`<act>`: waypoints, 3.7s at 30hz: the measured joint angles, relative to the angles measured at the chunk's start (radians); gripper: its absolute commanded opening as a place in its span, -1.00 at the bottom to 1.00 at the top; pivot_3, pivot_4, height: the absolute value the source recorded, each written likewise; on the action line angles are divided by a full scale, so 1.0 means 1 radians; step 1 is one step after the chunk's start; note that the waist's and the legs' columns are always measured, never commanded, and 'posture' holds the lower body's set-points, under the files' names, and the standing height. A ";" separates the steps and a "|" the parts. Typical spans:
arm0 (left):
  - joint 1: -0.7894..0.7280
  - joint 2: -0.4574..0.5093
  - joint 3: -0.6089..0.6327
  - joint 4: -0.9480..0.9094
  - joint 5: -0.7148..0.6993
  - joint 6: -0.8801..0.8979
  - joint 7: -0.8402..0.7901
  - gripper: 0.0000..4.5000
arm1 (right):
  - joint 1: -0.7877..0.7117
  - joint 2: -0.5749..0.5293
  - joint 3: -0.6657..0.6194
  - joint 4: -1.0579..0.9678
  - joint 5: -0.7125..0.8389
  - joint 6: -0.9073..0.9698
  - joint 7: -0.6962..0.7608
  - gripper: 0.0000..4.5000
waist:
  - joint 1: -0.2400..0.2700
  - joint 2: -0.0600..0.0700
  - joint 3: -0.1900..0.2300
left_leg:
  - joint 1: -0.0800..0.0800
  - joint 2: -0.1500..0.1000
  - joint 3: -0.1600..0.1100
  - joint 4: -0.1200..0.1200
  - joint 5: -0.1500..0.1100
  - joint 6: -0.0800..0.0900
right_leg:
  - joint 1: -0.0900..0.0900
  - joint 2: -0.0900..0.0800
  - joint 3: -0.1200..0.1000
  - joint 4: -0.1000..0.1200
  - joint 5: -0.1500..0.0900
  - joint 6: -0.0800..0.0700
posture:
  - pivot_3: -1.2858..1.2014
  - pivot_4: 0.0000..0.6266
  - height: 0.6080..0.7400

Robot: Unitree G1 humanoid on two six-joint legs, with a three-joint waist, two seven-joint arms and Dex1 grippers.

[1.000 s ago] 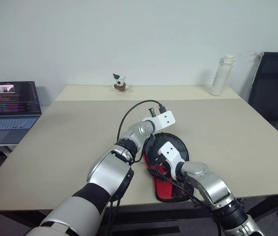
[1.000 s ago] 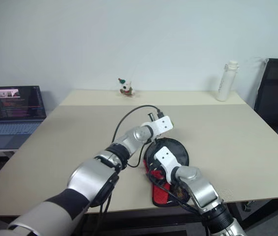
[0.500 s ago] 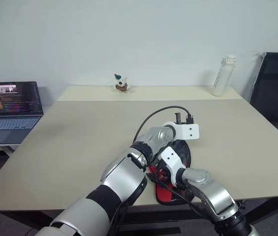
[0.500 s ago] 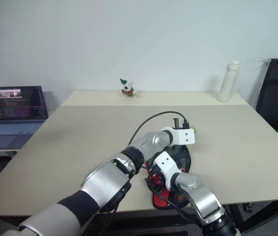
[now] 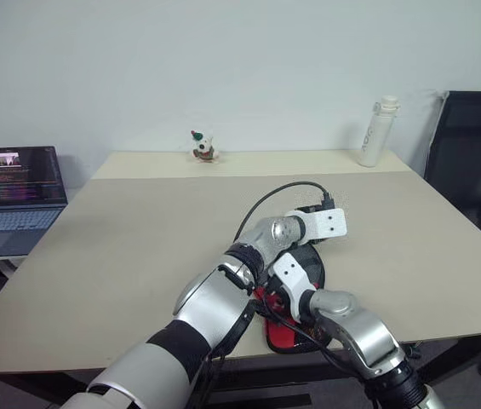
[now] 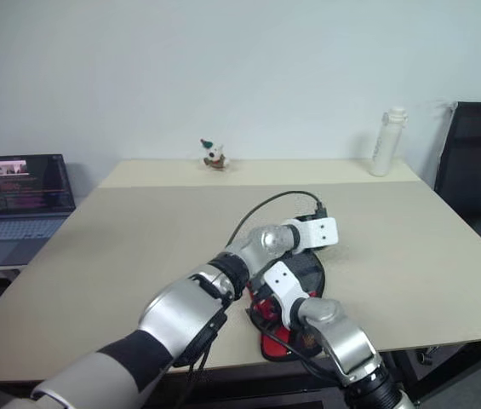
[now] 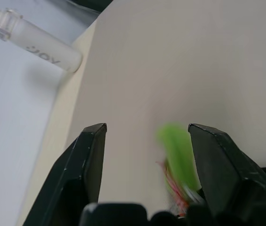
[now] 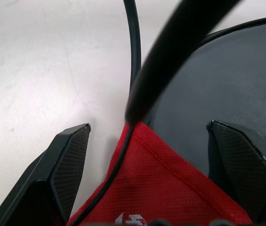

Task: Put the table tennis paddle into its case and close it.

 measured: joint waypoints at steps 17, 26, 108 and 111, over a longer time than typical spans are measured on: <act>0.061 0.277 0.437 -0.138 -0.476 0.091 -0.305 0.25 | -0.026 0.073 -0.271 -0.366 0.298 0.457 0.041 1.00 | -0.001 0.001 0.005 | -0.018 0.000 -0.001 0.000 -0.001 -0.001 | -0.017 0.000 0.000 0.001 0.001 0.001 | 0.03 -0.52 1.00; 0.342 0.315 0.416 -0.477 -0.639 0.345 -0.695 0.25 | -0.138 -0.021 -0.622 -0.508 0.481 0.650 0.047 1.00 | 0.008 0.003 0.007 | -0.020 -0.001 -0.002 0.003 -0.001 -0.001 | -0.016 -0.001 -0.001 0.002 0.001 0.001 | 0.03 -0.52 1.00; 0.384 0.097 0.202 -0.274 -0.545 0.290 -0.665 0.26 | 0.110 -0.617 -0.222 -0.021 -0.287 -0.601 0.356 -0.98 | 0.013 0.002 0.009 | -0.006 -0.001 0.004 0.006 0.000 0.001 | -0.009 0.001 0.005 0.010 0.001 0.001 | 0.03 -0.52 1.00; 0.383 0.094 0.200 -0.273 -0.540 0.281 -0.664 0.26 | 0.039 -0.576 -0.198 0.043 -0.302 -0.578 0.336 -0.98 | 0.015 0.002 0.009 | -0.006 -0.001 0.003 0.006 0.000 0.001 | -0.009 0.001 0.005 0.010 0.001 0.001 | 0.03 -0.52 1.00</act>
